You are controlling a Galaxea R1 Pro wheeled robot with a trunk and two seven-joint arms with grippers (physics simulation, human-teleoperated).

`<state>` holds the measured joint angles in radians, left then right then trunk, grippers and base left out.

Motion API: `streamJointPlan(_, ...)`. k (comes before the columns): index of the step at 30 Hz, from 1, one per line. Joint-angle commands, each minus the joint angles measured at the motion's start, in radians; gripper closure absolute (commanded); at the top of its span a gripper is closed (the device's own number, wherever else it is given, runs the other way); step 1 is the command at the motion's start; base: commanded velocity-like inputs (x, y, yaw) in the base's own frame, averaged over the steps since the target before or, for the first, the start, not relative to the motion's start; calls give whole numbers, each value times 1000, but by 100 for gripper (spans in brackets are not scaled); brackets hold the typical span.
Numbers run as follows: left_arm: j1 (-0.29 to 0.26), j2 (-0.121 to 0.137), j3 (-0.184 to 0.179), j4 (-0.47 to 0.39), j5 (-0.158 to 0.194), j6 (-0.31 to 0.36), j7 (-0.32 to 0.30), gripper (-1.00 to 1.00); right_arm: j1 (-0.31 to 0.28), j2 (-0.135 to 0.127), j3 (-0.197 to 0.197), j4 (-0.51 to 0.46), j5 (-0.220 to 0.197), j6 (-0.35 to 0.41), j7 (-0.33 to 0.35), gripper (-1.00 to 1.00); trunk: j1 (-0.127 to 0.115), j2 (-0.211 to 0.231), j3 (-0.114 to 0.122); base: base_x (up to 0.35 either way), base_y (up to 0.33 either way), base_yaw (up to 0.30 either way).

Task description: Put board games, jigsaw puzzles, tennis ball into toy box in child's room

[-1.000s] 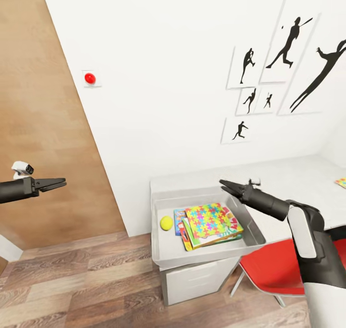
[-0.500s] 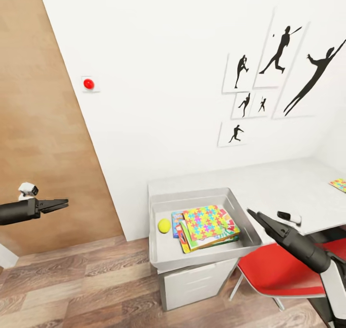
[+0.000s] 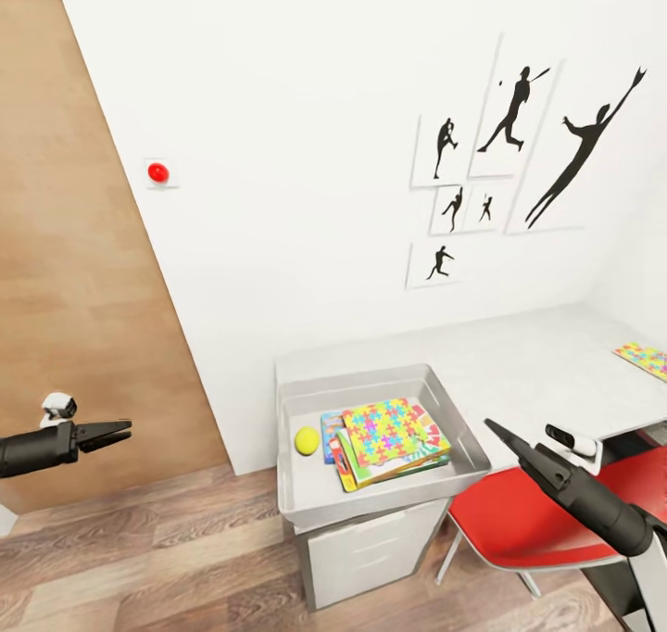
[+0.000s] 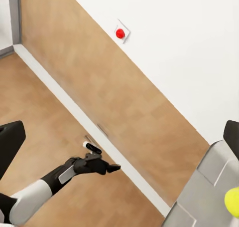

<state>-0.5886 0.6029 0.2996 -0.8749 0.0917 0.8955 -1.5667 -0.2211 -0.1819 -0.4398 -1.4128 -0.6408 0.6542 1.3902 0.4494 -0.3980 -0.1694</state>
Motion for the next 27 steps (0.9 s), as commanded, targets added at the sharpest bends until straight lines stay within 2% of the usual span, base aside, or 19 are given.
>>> streamJointPlan(1, 0, 0, 0, 24, 0, -11, -4, -100, 0, 0, -1, -1, -3, 8, 3, -100, 1, -2, 0, 0, 0, -106)
streamJointPlan(5, 2, 1, 3, 90, 2, -72, -4, -100, 2, -1, -1, -1, -2, 4, 5, -100, 1, -2, 6, 0, 0, -107)
streamJointPlan(10, 2, 4, 26, 121, 9, -106, -4, -100, 3, -1, -2, 2, 2, -5, 6, -100, 1, -2, 15, 0, 0, -112)
streamJointPlan(17, 3, 4, 76, 132, 15, -122, -4, -100, 3, 0, 0, 3, 4, -19, 4, -100, 1, -2, 26, 36, -41, -124)
streamJointPlan(27, 3, 6, 94, 135, 15, -127, -4, -100, 3, 1, 1, 3, 5, -25, 2, -100, 1, -2, 42, 78, -198, -141)
